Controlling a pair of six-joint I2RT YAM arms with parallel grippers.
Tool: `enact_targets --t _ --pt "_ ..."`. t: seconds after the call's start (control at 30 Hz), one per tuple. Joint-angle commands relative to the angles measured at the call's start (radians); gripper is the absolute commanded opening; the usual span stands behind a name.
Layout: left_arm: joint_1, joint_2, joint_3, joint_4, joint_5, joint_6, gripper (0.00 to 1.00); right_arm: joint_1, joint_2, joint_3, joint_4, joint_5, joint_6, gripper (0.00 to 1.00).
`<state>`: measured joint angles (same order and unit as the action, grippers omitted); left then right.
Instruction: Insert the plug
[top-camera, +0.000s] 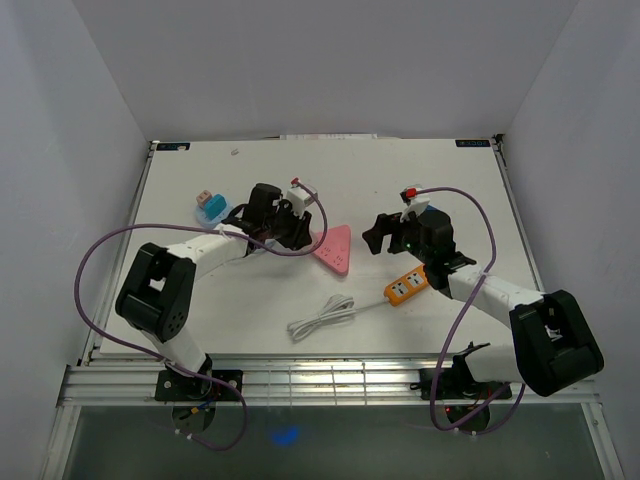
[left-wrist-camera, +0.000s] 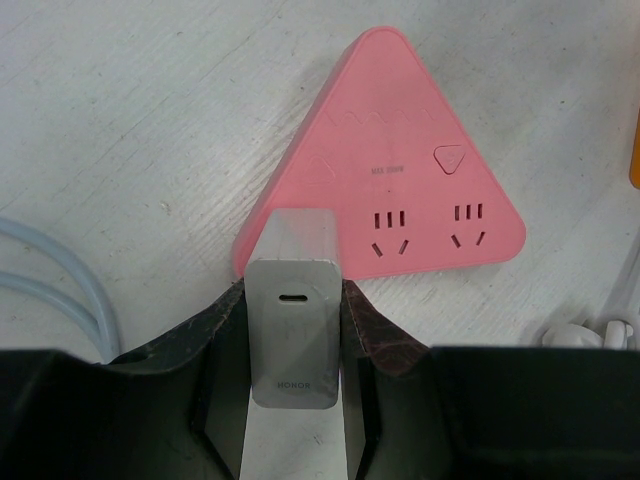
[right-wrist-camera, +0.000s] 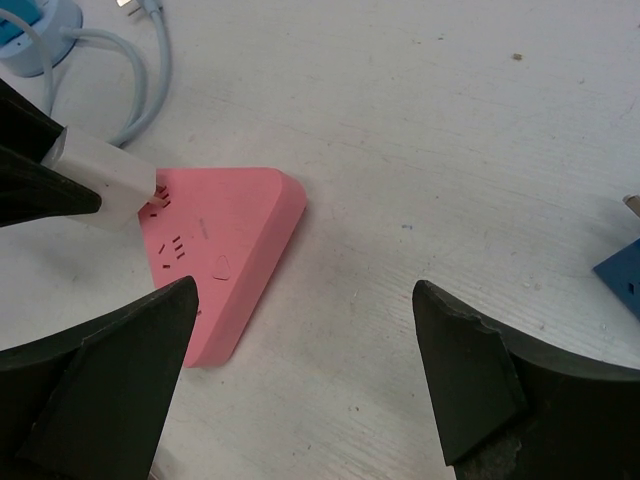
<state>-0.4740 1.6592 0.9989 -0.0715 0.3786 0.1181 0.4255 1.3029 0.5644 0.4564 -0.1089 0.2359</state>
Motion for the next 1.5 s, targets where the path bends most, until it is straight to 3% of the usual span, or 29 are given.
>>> enact_targets --t 0.0,0.37,0.77,1.17,1.47 --pt "-0.008 -0.012 0.044 0.004 -0.013 0.0 0.0 -0.004 0.019 0.02 0.041 -0.012 0.005 0.93" --pt "-0.071 0.042 0.092 -0.085 -0.128 0.026 0.0 -0.005 0.072 0.058 0.01 -0.041 0.005 0.93" --pt "-0.078 0.051 0.109 -0.122 -0.142 0.063 0.0 -0.005 0.209 0.181 -0.067 -0.066 0.019 0.93" --pt "-0.091 0.057 0.127 -0.154 -0.107 0.083 0.0 -0.04 0.426 0.275 -0.007 -0.299 0.138 1.0" --pt "-0.092 0.085 0.147 -0.183 -0.115 0.094 0.0 -0.059 0.564 0.336 0.048 -0.417 0.217 0.81"
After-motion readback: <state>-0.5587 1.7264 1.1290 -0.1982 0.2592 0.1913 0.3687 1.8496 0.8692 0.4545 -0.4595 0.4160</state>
